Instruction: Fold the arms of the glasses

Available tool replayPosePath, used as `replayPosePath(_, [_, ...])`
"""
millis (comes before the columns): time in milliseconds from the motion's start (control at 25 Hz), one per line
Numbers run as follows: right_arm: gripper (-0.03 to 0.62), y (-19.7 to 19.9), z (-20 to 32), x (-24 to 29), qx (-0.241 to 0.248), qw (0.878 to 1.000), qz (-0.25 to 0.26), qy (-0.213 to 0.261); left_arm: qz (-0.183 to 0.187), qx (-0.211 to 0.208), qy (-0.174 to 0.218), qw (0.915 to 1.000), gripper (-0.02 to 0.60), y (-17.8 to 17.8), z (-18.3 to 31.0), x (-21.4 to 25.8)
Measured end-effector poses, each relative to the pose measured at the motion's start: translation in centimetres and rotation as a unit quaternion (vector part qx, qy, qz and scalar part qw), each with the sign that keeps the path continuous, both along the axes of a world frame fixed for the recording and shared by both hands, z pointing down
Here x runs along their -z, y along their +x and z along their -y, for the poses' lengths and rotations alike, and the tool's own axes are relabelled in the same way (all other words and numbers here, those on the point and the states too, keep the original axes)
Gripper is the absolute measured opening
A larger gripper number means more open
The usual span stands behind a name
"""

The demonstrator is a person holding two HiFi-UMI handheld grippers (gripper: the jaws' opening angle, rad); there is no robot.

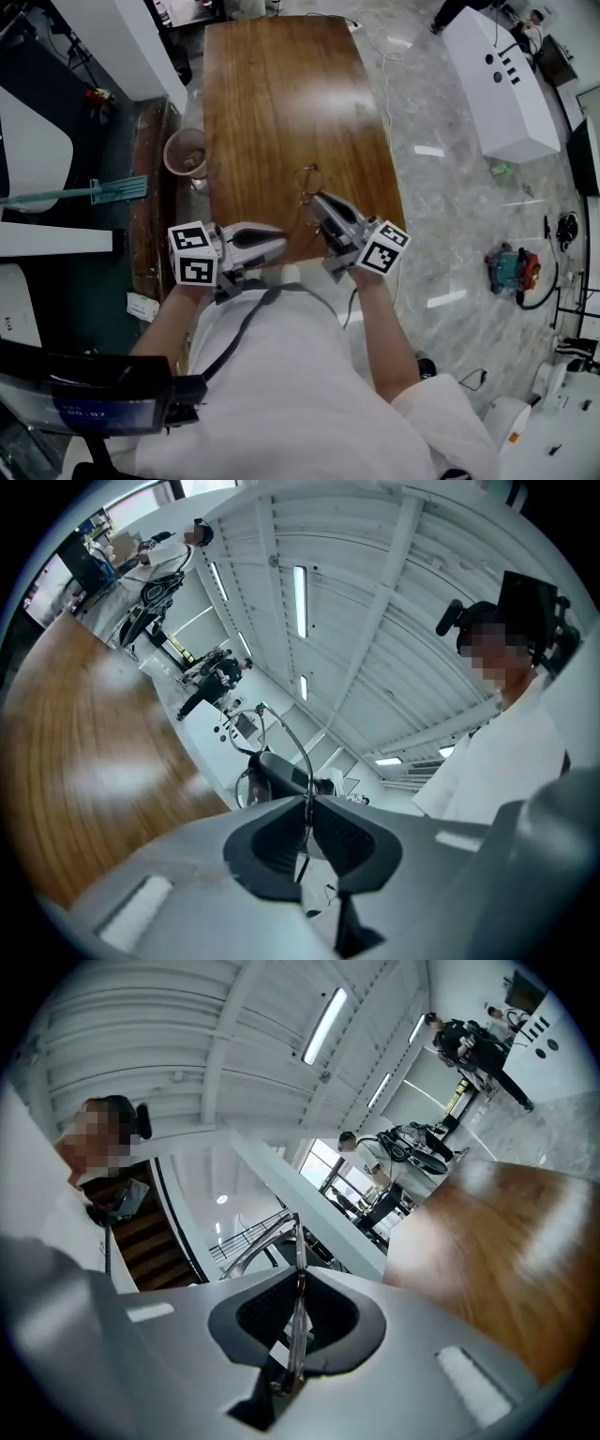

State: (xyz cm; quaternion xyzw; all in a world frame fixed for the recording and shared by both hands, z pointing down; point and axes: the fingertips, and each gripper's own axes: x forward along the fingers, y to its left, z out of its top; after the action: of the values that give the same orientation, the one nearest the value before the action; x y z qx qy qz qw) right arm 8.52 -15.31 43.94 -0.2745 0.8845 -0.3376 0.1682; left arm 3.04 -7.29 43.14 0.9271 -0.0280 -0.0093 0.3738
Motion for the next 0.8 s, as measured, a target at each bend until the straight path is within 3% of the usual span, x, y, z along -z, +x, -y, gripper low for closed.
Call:
replayPosePath(120, [0.031, -0.8, -0.2, 0.1, -0.009, 1.0, 0.011, -0.013, 0.008, -0.001, -0.001, 1.0, 0.031, 0.6, -0.1, -1.3])
replayPosePath(480, [0.031, -2.8, -0.9, 1.2, -0.013, 0.999, 0.047, -0.022, 0.043, 0.054, -0.025, 0.9973, 0.049, 1.1, 1.2, -3.9])
replayPosePath(720, [0.031, -2.8, -1.0, 1.1, -0.021, 0.999, 0.031, -0.024, 0.076, 0.075, -0.033, 0.9938, 0.06, 0.6, 1.4, -4.5])
replayPosePath(800, [0.031, -2.7, -1.0, 0.9, -0.024, 0.999, 0.022, -0.018, 0.09, 0.079, -0.03, 0.9923, 0.091, 0.5, 1.3, -4.6])
